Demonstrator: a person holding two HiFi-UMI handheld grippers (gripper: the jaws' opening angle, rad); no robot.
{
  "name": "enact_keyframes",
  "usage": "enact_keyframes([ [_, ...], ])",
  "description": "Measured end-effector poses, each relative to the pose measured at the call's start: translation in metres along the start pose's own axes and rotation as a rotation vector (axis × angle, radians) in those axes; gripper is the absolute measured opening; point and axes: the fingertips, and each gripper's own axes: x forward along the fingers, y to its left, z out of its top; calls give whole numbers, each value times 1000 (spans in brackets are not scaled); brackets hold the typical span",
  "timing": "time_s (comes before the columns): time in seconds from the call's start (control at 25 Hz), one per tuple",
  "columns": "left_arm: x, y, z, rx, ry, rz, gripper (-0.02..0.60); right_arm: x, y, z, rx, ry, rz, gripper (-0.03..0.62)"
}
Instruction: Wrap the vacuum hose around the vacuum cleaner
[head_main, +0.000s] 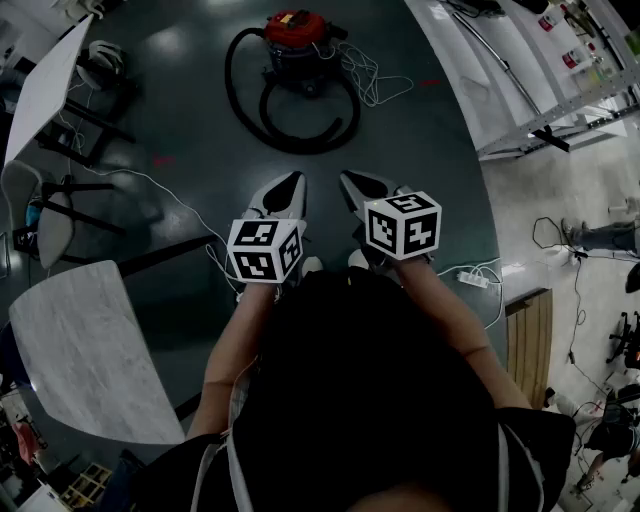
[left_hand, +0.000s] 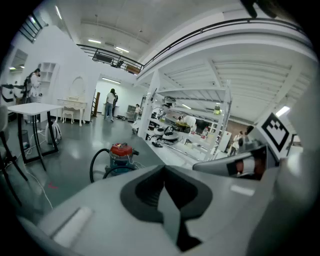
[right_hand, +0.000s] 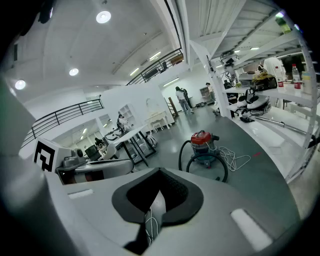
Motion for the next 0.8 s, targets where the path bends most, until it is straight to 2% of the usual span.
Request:
enact_keyframes([
  [0.16,-1,-6,-5,-35,4,-15,11,-4,-1,-4,3,3,1,-6],
  [0.4,-2,-9,-8,-35,6,-12,11,-8,-2,-7,-5,1,4,-6],
  [0.8,6,-20,-19,-85,21,-23,11,-12,-14,-15,26,2,33,-5],
])
